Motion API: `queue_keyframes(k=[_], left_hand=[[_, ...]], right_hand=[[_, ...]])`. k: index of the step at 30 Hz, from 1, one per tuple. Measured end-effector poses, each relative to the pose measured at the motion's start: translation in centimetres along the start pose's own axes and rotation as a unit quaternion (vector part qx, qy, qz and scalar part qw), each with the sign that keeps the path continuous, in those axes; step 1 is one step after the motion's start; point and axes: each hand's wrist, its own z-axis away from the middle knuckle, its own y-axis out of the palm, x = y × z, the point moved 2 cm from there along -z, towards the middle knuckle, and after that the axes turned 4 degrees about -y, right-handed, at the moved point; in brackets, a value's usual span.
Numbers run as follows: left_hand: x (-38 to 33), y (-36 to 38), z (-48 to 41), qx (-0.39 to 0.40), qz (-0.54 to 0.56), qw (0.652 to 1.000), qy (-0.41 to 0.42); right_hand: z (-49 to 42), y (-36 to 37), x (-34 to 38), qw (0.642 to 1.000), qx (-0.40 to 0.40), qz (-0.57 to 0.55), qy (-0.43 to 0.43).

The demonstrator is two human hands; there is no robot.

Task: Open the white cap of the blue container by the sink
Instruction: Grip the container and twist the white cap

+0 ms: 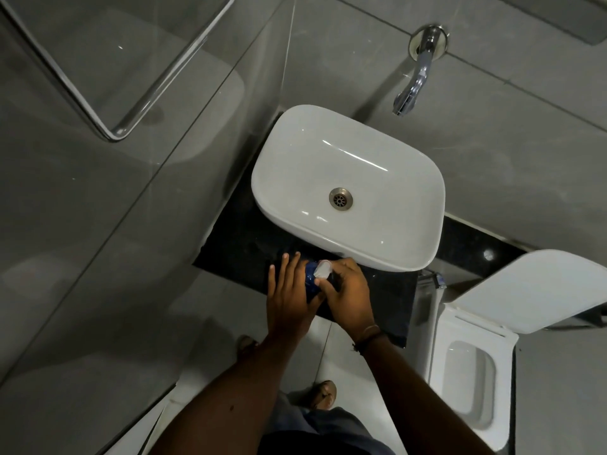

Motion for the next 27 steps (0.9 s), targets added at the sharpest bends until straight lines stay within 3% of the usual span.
queue_keyframes(k=[10, 15, 19, 23, 27], left_hand=[[0.2, 0.6, 0.1, -0.038, -0.016, 0.999, 0.017], [0.3, 0.5, 0.2, -0.050, 0.004, 0.999, 0.019], [0.2, 0.7, 0.0, -0.045, 0.013, 0.999, 0.020], [0.4, 0.6, 0.2, -0.045, 0.008, 0.999, 0.025], [0.2, 0.5, 0.0, -0.051, 0.018, 0.998, 0.023]], right_hand=[[1.5, -0.1, 0.0, 0.995, -0.084, 0.004, 0.044], [2.0, 0.6, -0.7, 1.000, -0.019, 0.003, 0.020], [2.1, -0.1, -1.1, 0.993, -0.102, -0.016, 0.056], [2.3, 0.5, -0.6, 0.999, -0.025, -0.018, 0.019], [1.6, 0.1, -0.7, 0.993, -0.105, -0.048, 0.030]])
